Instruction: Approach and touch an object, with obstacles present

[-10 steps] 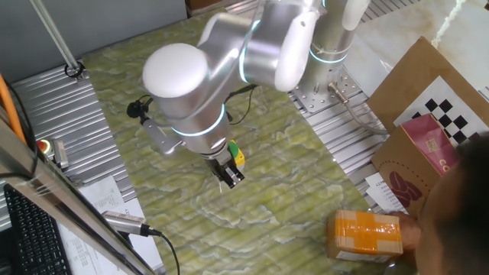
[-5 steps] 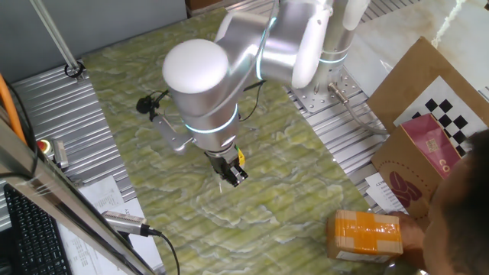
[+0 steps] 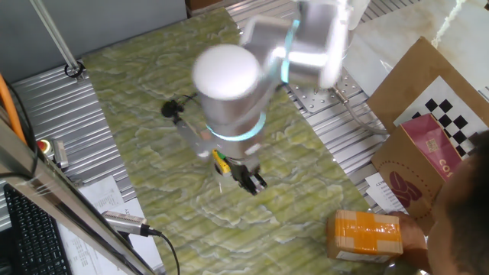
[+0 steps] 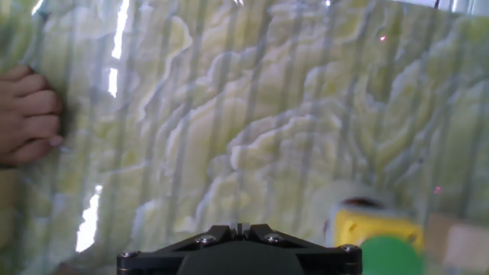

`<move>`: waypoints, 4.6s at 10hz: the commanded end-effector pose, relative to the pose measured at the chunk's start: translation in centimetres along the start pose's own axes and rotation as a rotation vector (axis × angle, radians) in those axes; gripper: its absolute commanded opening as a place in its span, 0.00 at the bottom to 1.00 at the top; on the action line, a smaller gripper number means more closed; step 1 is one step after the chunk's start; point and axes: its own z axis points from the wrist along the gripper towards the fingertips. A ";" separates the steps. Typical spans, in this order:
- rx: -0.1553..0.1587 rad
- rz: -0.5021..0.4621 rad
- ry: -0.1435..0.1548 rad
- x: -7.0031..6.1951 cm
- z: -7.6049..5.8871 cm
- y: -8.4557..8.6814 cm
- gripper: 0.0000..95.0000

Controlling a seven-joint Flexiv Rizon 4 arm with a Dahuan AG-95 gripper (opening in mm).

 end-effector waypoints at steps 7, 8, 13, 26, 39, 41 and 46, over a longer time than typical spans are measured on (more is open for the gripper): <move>-0.014 0.067 -0.028 1.9 4.5 -1.0 0.00; -0.016 0.061 -0.001 1.9 4.5 -1.0 0.00; -0.005 -0.001 -0.010 1.9 4.5 -1.0 0.00; -0.042 0.014 0.003 -0.7 11.7 -1.5 0.00; -0.001 0.024 0.017 -2.0 12.7 -0.7 0.00; 0.002 0.024 0.010 -2.5 13.3 -0.6 0.00; 0.012 -0.005 0.007 -5.2 13.3 -2.4 0.00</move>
